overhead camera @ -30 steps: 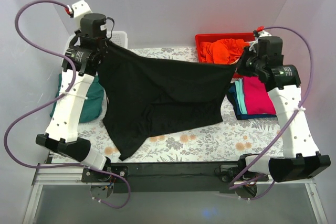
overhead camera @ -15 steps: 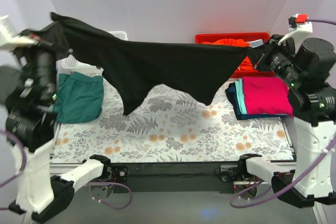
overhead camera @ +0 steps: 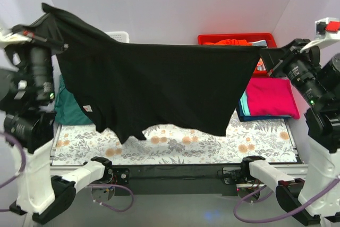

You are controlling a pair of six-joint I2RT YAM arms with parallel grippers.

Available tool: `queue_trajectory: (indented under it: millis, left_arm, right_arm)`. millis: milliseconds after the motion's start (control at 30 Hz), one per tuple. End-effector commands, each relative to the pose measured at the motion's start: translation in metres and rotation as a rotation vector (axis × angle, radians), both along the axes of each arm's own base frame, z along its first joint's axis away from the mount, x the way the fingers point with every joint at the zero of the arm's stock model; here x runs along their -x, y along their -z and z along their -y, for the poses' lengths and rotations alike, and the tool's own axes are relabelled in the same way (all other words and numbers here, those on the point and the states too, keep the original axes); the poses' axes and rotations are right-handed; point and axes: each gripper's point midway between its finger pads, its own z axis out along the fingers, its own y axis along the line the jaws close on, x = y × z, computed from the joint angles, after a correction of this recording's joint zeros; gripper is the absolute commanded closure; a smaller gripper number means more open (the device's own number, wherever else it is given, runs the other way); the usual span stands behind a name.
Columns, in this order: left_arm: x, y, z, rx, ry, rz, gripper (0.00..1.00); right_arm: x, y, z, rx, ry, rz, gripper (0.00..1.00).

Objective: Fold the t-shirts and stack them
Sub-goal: Flatten out the tshirt

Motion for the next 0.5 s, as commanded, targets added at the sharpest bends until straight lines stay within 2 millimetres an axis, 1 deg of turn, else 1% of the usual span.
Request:
queue_trajectory:
  millis: [0,33,67,100,133,167,200,233,267,300,333,367,433,467]
  left_arm:
    - [-0.062,0.025,0.001,-0.058,-0.117,-0.106,1.00]
    - [-0.072,0.030,0.002,-0.073,-0.129,-0.121,1.00]
    - [-0.090,0.035,0.007,-0.080,-0.137,-0.135,1.00]
    - [-0.099,0.038,0.007,-0.083,-0.151,-0.147,1.00]
    - [-0.106,0.038,0.008,-0.086,-0.158,-0.149,1.00]
    - [-0.122,0.043,0.012,-0.089,-0.164,-0.166,1.00]
    - [-0.129,0.043,0.014,-0.085,-0.165,-0.169,1.00]
    - [-0.133,0.041,0.016,-0.086,-0.161,-0.166,1.00]
    - [-0.131,0.032,0.016,-0.076,-0.157,-0.144,1.00]
    - [-0.141,0.034,0.020,-0.081,-0.155,-0.152,1.00]
    - [-0.141,0.030,0.020,-0.081,-0.153,-0.142,1.00]
    - [-0.137,0.021,0.019,-0.078,-0.154,-0.123,1.00]
    - [-0.133,0.013,0.018,-0.074,-0.152,-0.102,1.00]
    - [-0.130,0.010,0.018,-0.077,-0.153,-0.097,1.00]
  right_arm:
    - [-0.046,0.008,0.013,0.043,0.107,-0.025,0.99]
    - [-0.058,0.013,0.012,0.050,0.114,-0.045,0.99]
    - [-0.066,0.017,0.012,0.055,0.122,-0.057,0.99]
    - [-0.071,0.018,0.012,0.063,0.125,-0.061,0.99]
    - [-0.083,0.020,0.013,0.066,0.135,-0.066,0.99]
    - [-0.087,0.020,0.012,0.067,0.137,-0.069,0.99]
    - [-0.091,0.019,0.011,0.067,0.134,-0.066,0.99]
    - [-0.098,0.020,0.010,0.071,0.130,-0.068,0.99]
    - [-0.099,0.014,0.008,0.066,0.126,-0.054,0.99]
    - [-0.101,0.012,0.008,0.068,0.126,-0.048,0.99]
    - [-0.104,0.010,0.008,0.068,0.125,-0.044,0.99]
    - [-0.101,0.003,0.007,0.067,0.122,-0.024,0.99]
    - [-0.098,-0.005,0.009,0.078,0.125,0.001,0.99]
    - [-0.094,-0.012,0.010,0.081,0.127,0.022,0.99]
